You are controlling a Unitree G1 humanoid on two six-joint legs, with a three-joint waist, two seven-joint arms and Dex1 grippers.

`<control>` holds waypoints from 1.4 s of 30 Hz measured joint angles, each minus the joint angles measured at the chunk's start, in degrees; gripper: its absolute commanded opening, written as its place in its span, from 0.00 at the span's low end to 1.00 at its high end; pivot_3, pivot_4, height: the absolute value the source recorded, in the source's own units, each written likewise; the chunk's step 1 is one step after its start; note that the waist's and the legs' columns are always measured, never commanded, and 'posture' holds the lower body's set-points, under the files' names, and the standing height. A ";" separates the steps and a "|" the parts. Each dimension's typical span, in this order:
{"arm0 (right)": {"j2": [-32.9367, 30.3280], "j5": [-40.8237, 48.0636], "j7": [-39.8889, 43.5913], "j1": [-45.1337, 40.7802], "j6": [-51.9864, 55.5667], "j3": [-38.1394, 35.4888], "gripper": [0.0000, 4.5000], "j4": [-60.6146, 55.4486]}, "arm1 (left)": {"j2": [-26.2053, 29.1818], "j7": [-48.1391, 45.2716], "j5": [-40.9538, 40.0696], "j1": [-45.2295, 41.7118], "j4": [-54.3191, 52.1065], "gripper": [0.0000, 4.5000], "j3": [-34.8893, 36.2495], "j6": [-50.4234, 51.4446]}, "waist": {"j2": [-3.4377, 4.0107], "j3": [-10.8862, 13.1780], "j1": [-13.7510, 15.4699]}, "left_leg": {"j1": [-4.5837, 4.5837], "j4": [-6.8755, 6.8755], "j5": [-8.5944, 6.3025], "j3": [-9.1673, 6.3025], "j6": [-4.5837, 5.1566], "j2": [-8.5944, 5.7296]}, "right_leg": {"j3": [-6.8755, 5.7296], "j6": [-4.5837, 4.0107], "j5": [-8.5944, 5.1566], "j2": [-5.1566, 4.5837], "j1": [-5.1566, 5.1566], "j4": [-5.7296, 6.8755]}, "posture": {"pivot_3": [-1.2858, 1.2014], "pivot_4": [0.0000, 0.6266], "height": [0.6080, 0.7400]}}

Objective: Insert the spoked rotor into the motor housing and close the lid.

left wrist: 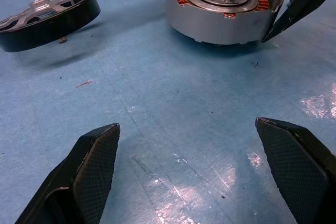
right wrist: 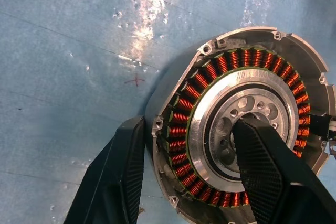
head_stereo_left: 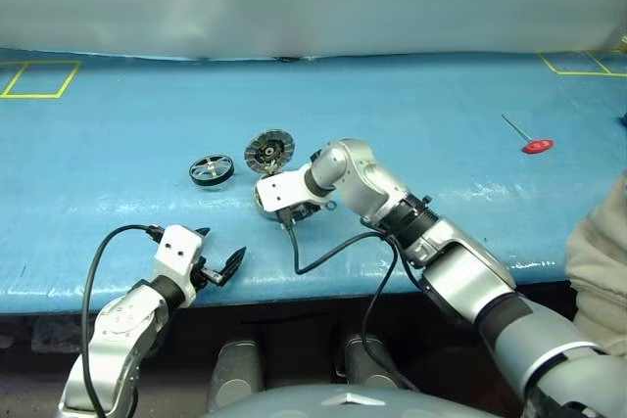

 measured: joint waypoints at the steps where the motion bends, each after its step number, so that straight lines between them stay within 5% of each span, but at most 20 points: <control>1: -0.08 0.01 0.20 0.31 0.32 0.14 0.48 -0.62 | 0.00 0.00 0.00 -0.01 0.00 1.00 -0.01 0.02 | 0.00 0.00 -0.01 | 0.04 0.00 0.00 0.00 0.00 0.00 | 0.00 0.00 0.00 0.00 0.00 0.00 | 0.52 0.24 1.00; 28: -0.71 2.20 3.84 3.76 8.37 2.11 0.48 -10.00 | 0.06 0.14 -0.01 -0.09 0.00 1.00 -0.95 0.25 | -0.07 -0.05 -0.12 | 0.14 -0.08 -0.03 -0.01 -0.04 0.03 | 0.00 0.05 -0.13 0.02 -0.01 -0.01 | 0.52 0.24 1.00; 35: -0.39 3.24 4.52 4.66 8.68 2.71 0.99 -10.79 | 0.15 -0.04 -0.02 -0.10 0.00 1.00 -1.04 0.31 | -0.07 -0.06 -0.20 | 0.20 -0.12 -0.03 -0.01 -0.05 0.07 | 0.00 0.08 -0.17 0.05 -0.01 -0.01 | 0.52 0.24 1.00; 42: -1.09 6.15 7.54 5.10 9.25 3.65 0.99 -13.42 | 0.17 -0.15 -0.05 -0.18 0.00 1.00 -1.16 0.44 | -0.07 -0.05 -0.13 | 0.18 -0.17 -0.03 -0.14 -0.07 0.09 | 0.00 0.02 -0.21 0.15 -0.05 -0.02 | 0.52 0.24 1.00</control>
